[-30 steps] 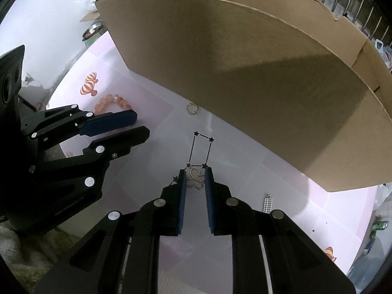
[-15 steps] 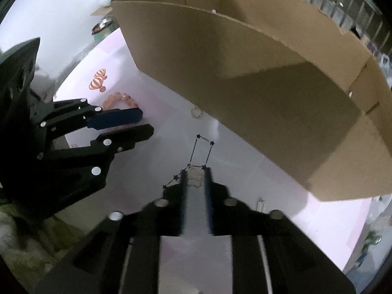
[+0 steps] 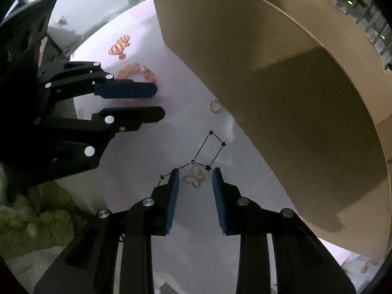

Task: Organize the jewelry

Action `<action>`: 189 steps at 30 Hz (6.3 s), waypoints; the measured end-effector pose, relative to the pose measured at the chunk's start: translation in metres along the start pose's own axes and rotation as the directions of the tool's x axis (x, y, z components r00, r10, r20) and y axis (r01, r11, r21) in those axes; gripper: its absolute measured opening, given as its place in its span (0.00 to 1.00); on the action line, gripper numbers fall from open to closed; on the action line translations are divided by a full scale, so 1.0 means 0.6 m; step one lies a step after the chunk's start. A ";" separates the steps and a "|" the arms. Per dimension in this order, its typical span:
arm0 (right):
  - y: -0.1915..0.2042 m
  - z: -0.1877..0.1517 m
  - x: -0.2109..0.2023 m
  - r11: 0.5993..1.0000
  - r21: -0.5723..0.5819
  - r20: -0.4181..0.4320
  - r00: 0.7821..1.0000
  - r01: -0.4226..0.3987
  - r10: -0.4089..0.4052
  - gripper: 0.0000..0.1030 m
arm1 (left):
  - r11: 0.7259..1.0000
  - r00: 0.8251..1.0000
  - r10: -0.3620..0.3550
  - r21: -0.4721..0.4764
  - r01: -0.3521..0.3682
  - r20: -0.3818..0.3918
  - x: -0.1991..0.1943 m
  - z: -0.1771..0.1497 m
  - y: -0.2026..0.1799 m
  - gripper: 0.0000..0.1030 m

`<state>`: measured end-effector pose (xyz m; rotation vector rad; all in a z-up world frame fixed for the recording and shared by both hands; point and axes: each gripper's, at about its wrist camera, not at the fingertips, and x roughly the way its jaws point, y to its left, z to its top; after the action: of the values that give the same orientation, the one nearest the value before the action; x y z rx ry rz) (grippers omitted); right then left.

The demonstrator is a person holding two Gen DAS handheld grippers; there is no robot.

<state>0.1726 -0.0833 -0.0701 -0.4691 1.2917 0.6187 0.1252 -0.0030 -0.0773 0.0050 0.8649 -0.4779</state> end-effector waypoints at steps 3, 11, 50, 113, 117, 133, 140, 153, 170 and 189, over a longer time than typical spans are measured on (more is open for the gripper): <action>-0.005 0.004 0.001 1.000 -0.011 -0.019 1.000 -0.012 0.012 0.28 | 1.000 1.000 0.001 -0.005 -0.001 -0.002 0.000 0.000 0.001 0.24; 0.023 0.035 0.021 0.999 -0.041 -0.054 0.998 0.016 -0.018 0.26 | 1.000 1.000 0.001 -0.006 -0.001 -0.003 0.001 -0.002 -0.002 0.24; -0.102 -0.120 -0.112 0.942 0.331 0.041 0.997 0.053 -0.071 0.16 | 0.966 0.982 -0.190 0.179 0.185 0.012 -0.009 0.001 -0.089 0.47; -0.149 -0.240 -0.152 0.858 0.512 0.204 0.974 -0.026 -0.093 0.16 | 0.912 0.981 -0.119 0.374 0.168 -0.151 0.095 0.050 -0.230 0.10; -0.150 -0.242 -0.150 0.859 0.511 0.210 0.974 -0.031 -0.089 0.16 | 0.912 0.984 -0.096 0.383 0.148 -0.150 0.098 0.051 -0.236 0.04; -0.148 -0.239 -0.162 0.859 0.510 0.230 0.969 -0.037 -0.095 0.16 | 0.918 0.984 -0.130 0.360 0.167 -0.123 0.063 0.049 -0.211 0.03; -0.143 -0.209 -0.227 0.881 0.470 0.328 0.937 -0.051 -0.121 0.16 | 0.930 0.985 -0.174 0.329 0.163 0.004 -0.037 0.092 -0.186 0.04; -0.193 -0.054 -0.249 0.889 0.458 0.435 0.872 0.001 -0.225 0.16 | 0.968 0.990 -0.087 0.245 0.058 0.109 0.002 0.231 -0.112 0.04; -0.203 -0.129 -0.256 0.821 0.552 0.573 0.781 -0.145 -0.247 0.35 | 0.999 0.979 -0.044 -0.014 0.048 0.197 -0.092 0.189 0.025 0.46; -0.023 -0.084 -0.106 0.948 0.251 0.564 0.826 -0.196 0.021 0.37 | 0.994 0.996 0.060 0.087 -0.066 0.071 -0.072 -0.002 -0.008 0.53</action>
<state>0.1349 -0.1362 -0.0195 0.0502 0.8288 0.5852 0.0986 0.0103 -0.0457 0.0975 0.7735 -0.4545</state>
